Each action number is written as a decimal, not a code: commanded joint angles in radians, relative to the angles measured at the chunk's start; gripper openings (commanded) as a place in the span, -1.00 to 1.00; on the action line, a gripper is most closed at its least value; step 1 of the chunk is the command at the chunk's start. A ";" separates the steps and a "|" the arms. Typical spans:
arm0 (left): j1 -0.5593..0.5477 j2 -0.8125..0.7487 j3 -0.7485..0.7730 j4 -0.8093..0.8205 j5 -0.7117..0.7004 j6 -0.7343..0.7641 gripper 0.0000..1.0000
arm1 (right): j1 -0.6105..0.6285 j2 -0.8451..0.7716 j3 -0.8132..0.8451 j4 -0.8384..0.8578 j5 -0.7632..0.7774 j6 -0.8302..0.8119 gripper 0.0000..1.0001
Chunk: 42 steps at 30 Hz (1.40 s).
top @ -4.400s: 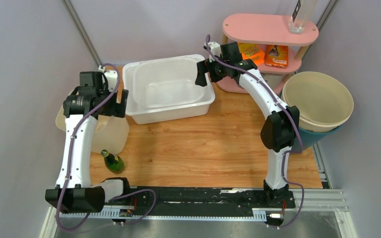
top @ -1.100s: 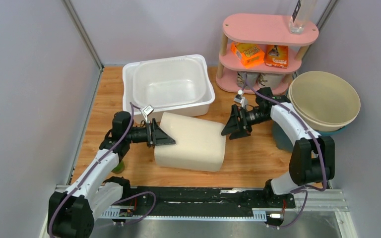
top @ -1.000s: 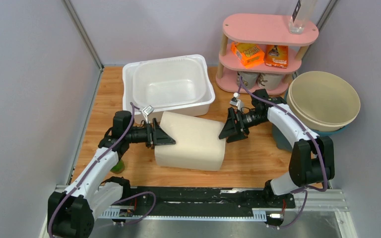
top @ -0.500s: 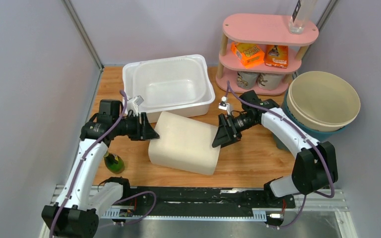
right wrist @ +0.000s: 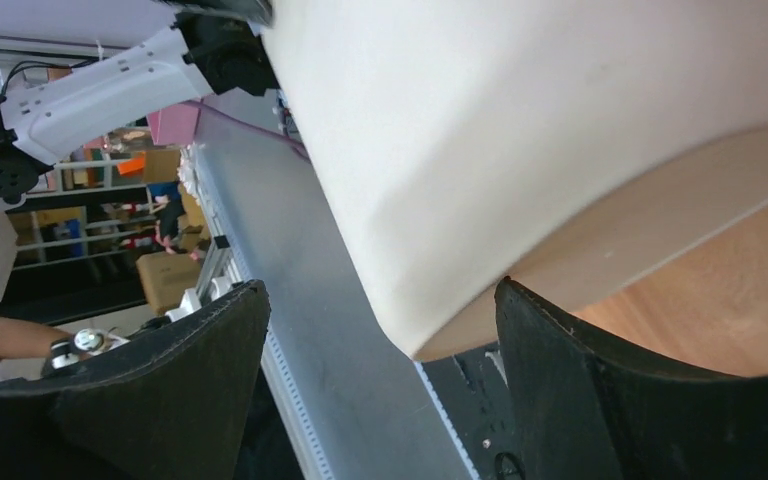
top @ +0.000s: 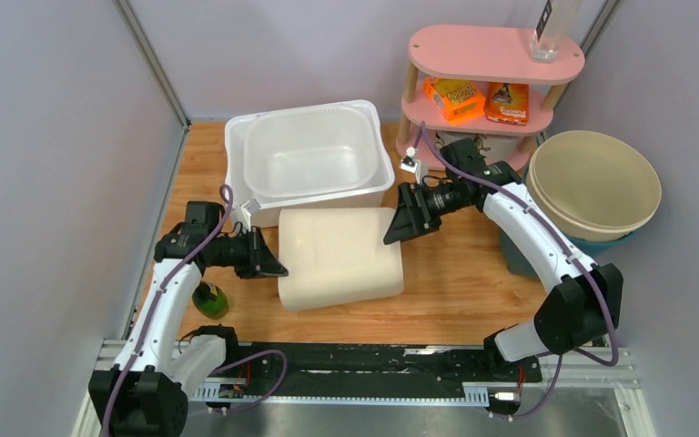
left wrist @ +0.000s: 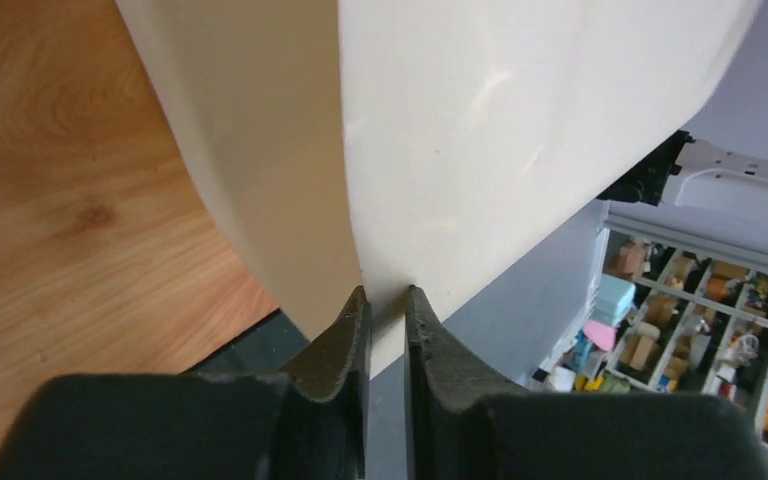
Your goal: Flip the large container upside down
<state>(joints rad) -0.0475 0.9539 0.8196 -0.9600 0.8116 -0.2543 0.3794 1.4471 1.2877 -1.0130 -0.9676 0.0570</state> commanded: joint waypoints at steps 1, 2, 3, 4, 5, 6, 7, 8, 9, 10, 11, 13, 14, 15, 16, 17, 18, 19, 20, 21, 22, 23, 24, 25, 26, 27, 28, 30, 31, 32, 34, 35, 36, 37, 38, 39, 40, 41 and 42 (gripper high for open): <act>-0.012 0.017 -0.098 0.018 -0.074 -0.039 -0.36 | 0.104 -0.004 0.201 0.136 -0.228 0.058 0.65; -0.012 0.028 -0.089 0.005 -0.086 -0.038 0.05 | 0.113 0.001 0.220 0.137 -0.226 0.063 0.65; -0.012 0.033 -0.083 0.000 -0.094 -0.032 0.25 | 0.126 0.005 0.235 0.137 -0.223 0.064 0.65; -0.012 0.044 -0.076 -0.005 -0.091 -0.031 0.29 | 0.144 0.010 0.246 0.140 -0.216 0.064 0.66; -0.011 0.050 -0.076 -0.006 -0.091 -0.034 0.32 | 0.158 0.012 0.250 0.149 -0.211 0.066 0.66; -0.012 0.062 -0.075 -0.004 -0.106 -0.037 0.32 | 0.172 0.018 0.252 0.159 -0.206 0.069 0.66; -0.011 0.066 -0.074 -0.004 -0.115 -0.042 0.32 | 0.187 0.023 0.250 0.171 -0.200 0.074 0.66; -0.011 0.073 -0.067 -0.003 -0.132 -0.044 0.33 | 0.201 0.030 0.248 0.184 -0.195 0.086 0.66; -0.011 0.076 -0.060 -0.008 -0.140 -0.047 0.33 | 0.215 0.035 0.247 0.196 -0.189 0.092 0.66; -0.010 0.079 -0.055 -0.014 -0.166 -0.047 0.34 | 0.229 0.042 0.249 0.201 -0.186 0.094 0.66; -0.008 0.079 -0.043 -0.034 -0.183 -0.046 0.35 | 0.244 0.050 0.253 0.204 -0.186 0.095 0.66; -0.002 0.079 -0.014 -0.079 -0.241 -0.035 0.42 | 0.276 0.065 0.277 0.203 -0.186 0.094 0.65; 0.000 0.079 -0.001 -0.092 -0.282 -0.022 0.44 | 0.292 0.074 0.294 0.203 -0.182 0.093 0.65; 0.003 0.078 0.022 -0.118 -0.299 -0.013 0.48 | 0.309 0.088 0.312 0.202 -0.175 0.089 0.66; 0.003 0.085 0.033 -0.131 -0.323 -0.001 0.50 | 0.327 0.099 0.328 0.204 -0.171 0.084 0.67; 0.003 0.092 0.047 -0.155 -0.333 0.000 0.50 | 0.341 0.114 0.343 0.204 -0.168 0.084 0.67; 0.004 0.112 0.052 -0.167 -0.348 -0.010 0.51 | 0.355 0.130 0.358 0.204 -0.162 0.082 0.68; 0.007 0.120 0.059 -0.181 -0.350 -0.014 0.51 | 0.364 0.141 0.370 0.204 -0.157 0.081 0.69; 0.008 0.124 0.065 -0.182 -0.338 -0.012 0.56 | 0.369 0.157 0.383 0.204 -0.153 0.083 0.69; 0.010 0.117 0.080 -0.176 -0.335 -0.012 0.59 | 0.371 0.171 0.394 0.205 -0.146 0.087 0.70; 0.010 0.112 0.088 -0.174 -0.338 -0.012 0.64 | 0.370 0.186 0.406 0.207 -0.135 0.089 0.71; 0.011 0.104 0.103 -0.172 -0.341 -0.011 0.65 | 0.369 0.200 0.420 0.207 -0.125 0.089 0.72; 0.013 0.101 0.109 -0.174 -0.347 -0.005 0.66 | 0.369 0.214 0.435 0.208 -0.116 0.089 0.73; 0.016 0.092 0.122 -0.183 -0.355 -0.001 0.67 | 0.369 0.229 0.452 0.211 -0.110 0.088 0.73; 0.018 0.086 0.127 -0.188 -0.358 0.006 0.67 | 0.369 0.247 0.471 0.211 -0.098 0.088 0.73; 0.019 0.075 0.136 -0.198 -0.358 0.011 0.67 | 0.369 0.263 0.491 0.211 -0.086 0.087 0.74; 0.021 0.070 0.140 -0.203 -0.356 0.018 0.68 | 0.369 0.280 0.509 0.212 -0.076 0.084 0.74; 0.021 0.058 0.151 -0.214 -0.352 0.030 0.68 | 0.369 0.312 0.551 0.215 -0.066 0.083 0.75; 0.021 0.052 0.160 -0.219 -0.357 0.033 0.68 | 0.369 0.330 0.567 0.214 -0.064 0.084 0.75; 0.022 0.049 0.167 -0.221 -0.361 0.035 0.68 | 0.369 0.345 0.582 0.215 -0.061 0.084 0.75; 0.023 0.041 0.193 -0.226 -0.373 0.043 0.69 | 0.369 0.375 0.610 0.217 -0.057 0.084 0.75; 0.024 0.036 0.216 -0.228 -0.379 0.050 0.69 | 0.369 0.387 0.624 0.216 -0.057 0.082 0.75; 0.024 0.034 0.227 -0.233 -0.383 0.055 0.69 | 0.369 0.399 0.640 0.216 -0.055 0.081 0.75; 0.024 0.030 0.254 -0.235 -0.398 0.062 0.69 | 0.368 0.411 0.654 0.217 -0.055 0.079 0.75; 0.024 0.028 0.282 -0.239 -0.406 0.068 0.69 | 0.368 0.428 0.673 0.217 -0.054 0.077 0.75; 0.024 0.024 0.297 -0.242 -0.416 0.081 0.69 | 0.367 0.439 0.694 0.219 -0.051 0.076 0.75; 0.025 0.021 0.322 -0.249 -0.418 0.088 0.69 | 0.365 0.452 0.725 0.220 -0.052 0.076 0.76; 0.024 0.013 0.334 -0.253 -0.431 0.103 0.69 | 0.359 0.462 0.762 0.220 -0.054 0.077 0.76; 0.026 0.009 0.353 -0.264 -0.439 0.112 0.70 | 0.351 0.470 0.797 0.221 -0.055 0.077 0.77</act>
<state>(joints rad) -0.0254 0.9958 1.0920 -1.2026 0.4049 -0.2054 0.7502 1.8732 1.9644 -0.8097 -1.0573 0.1478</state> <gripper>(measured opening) 0.845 0.877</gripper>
